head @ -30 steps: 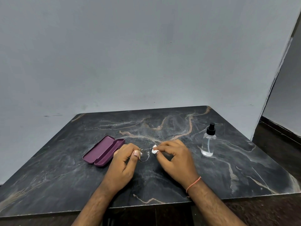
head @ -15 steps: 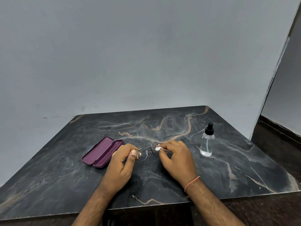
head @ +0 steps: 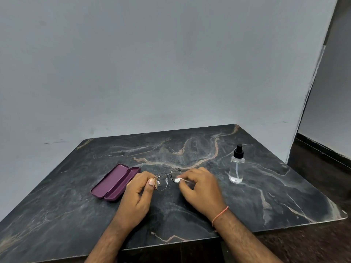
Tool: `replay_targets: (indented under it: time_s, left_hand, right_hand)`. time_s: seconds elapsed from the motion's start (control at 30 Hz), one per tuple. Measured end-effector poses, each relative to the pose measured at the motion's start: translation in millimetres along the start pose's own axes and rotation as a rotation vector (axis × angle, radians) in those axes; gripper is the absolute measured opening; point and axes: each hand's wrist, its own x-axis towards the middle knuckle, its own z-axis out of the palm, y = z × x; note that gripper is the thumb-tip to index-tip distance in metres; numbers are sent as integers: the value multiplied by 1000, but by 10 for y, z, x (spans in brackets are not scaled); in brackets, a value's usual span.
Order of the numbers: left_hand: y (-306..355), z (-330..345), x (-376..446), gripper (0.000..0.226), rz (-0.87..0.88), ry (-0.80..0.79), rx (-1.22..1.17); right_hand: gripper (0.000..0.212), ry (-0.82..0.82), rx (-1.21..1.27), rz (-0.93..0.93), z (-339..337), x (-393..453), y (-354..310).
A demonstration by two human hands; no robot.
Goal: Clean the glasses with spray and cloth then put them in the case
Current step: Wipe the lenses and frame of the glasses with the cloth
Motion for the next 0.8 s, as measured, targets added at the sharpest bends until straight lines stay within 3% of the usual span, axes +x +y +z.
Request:
replay_targets:
  time_s: [0.13,0.3,0.5,0.63,0.8]
  left_hand:
    - [-5,3,4,30,3,-2,14]
    - [-6,19,17,26,33,-13,25]
    - [-6,42,-19,24,71,-105,270]
    - [11,76,-59,25,67,-208,383]
    - [36,84,-56,26,98,-264,507]
  right_hand:
    - [12,6,194,-11,-47,0,-33]
    - [16,161,651,414,-120,59,-42]
    - [17,368,931,639,-256,75,-78]
    - [10,377,1124,693,-325,73,-67]
    - [17,260,1250,689,-408,33,-125]
